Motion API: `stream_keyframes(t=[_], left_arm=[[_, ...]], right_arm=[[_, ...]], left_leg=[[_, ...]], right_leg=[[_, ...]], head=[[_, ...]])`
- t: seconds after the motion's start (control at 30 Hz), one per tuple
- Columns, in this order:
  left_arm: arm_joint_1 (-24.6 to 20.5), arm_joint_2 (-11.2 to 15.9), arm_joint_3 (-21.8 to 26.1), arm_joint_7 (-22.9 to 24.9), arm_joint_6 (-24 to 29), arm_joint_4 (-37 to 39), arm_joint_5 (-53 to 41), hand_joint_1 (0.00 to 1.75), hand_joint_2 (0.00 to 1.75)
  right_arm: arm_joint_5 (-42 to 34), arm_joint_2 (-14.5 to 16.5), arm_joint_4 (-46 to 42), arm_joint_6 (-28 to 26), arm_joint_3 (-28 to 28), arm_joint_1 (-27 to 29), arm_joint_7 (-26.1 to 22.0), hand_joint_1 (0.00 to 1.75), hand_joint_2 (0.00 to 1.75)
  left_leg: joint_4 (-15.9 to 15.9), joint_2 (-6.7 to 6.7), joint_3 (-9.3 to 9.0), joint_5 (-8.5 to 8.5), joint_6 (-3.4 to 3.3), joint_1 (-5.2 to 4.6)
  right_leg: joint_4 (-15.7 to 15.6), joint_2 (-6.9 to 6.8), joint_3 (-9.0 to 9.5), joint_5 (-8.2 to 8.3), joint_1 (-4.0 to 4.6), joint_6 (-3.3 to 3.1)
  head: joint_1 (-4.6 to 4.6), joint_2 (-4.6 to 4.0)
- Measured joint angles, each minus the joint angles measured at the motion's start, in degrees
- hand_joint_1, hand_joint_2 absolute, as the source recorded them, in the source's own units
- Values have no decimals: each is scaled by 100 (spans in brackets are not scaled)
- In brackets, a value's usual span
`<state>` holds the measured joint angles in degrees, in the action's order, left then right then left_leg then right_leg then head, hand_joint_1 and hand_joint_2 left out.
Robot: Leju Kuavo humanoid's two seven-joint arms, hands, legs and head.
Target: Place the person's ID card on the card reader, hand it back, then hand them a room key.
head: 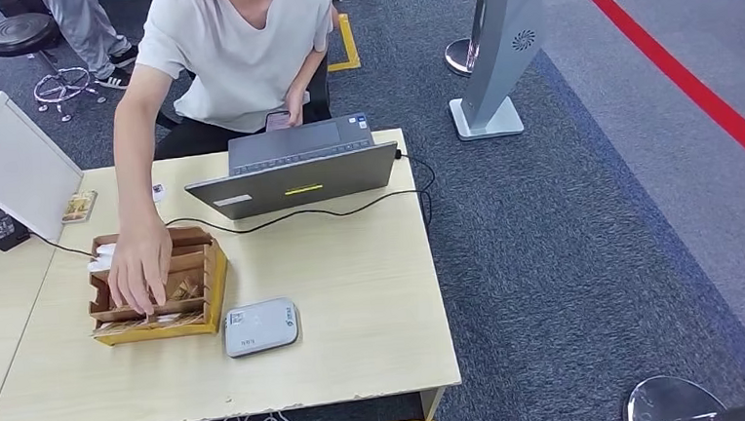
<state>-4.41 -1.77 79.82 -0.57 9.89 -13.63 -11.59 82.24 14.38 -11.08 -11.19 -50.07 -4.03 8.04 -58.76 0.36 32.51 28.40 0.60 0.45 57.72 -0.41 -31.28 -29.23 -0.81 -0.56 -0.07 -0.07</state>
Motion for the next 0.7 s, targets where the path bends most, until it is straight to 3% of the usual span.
stream_keyframes(t=[0.07,0.2,0.7], left_arm=[[-17,-325,-364,159,-71,54,-245,0,175],[2,-584,-1128,195,-171,78,-273,0,0],[329,-535,-3254,174,-399,32,135,0,0]], right_arm=[[-28,18,1,33,102,9,-7,0,175],[-474,-18,-36,103,436,71,-38,0,0],[-2788,-376,-323,399,1714,398,-260,0,0]], left_leg=[[-5,2,1,1,-3,4],[-9,3,-1,6,-9,11],[-4,2,-1,7,-9,18]], right_leg=[[0,2,1,1,4,2],[0,4,0,1,10,2],[1,4,0,-6,20,4]], head=[[8,0],[16,0],[-4,0]])
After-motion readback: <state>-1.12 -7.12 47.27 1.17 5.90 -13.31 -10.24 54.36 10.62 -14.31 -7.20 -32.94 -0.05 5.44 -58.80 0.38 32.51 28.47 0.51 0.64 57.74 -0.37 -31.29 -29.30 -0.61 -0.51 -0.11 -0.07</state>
